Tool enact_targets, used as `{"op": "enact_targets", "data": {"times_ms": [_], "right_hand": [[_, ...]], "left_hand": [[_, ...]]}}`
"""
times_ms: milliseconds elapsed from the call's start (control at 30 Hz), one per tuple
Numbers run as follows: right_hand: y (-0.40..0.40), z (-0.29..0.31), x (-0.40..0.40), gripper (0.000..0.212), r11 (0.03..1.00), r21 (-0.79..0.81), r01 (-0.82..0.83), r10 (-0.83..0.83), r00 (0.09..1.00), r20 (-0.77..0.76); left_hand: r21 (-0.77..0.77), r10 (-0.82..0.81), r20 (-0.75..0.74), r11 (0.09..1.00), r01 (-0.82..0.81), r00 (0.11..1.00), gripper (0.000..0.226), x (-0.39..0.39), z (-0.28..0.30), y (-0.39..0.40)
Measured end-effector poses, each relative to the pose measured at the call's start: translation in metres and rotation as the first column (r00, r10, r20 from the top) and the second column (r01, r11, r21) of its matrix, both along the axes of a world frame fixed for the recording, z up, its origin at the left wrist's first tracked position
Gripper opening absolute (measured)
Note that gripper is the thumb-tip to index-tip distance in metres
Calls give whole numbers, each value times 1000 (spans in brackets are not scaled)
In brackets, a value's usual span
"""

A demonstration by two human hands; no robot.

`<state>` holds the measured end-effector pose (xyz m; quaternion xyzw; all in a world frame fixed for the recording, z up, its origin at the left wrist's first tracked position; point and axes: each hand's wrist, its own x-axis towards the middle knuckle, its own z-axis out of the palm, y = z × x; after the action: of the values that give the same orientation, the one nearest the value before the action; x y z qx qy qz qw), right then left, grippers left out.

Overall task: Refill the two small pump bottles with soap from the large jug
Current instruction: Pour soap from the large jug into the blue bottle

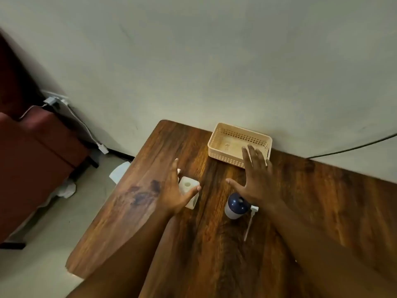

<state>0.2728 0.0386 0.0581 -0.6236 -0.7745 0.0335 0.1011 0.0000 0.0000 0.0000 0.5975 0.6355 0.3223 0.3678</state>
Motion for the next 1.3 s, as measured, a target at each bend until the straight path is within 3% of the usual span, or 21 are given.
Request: {"op": "enact_targets", "data": {"times_ms": [233, 500, 733, 1000, 1300], "right_hand": [[-13, -24, 9, 109, 996, -64, 65, -70, 994, -82], [-25, -40, 13, 111, 987, -137, 79, -108, 969, -223], [-47, -52, 11, 120, 938, -295, 182, -304, 842, -447], [-66, -85, 0, 136, 839, -514, 181, -493, 653, -575], [-73, -111, -10, 90, 860, -410, 302, -508, 566, -649]], "left_hand": [[-67, 143, 125, 988, -136, 982, 126, 12, -45, -18], [-121, 346, 223, 937, -327, 911, 84, 26, -58, -26], [-123, 340, 218, 939, -320, 915, 82, 27, -52, -22], [-99, 304, 196, 952, -289, 932, 78, 37, -56, -20], [-63, 281, 183, 960, -274, 942, 73, 40, -54, -12]]}}
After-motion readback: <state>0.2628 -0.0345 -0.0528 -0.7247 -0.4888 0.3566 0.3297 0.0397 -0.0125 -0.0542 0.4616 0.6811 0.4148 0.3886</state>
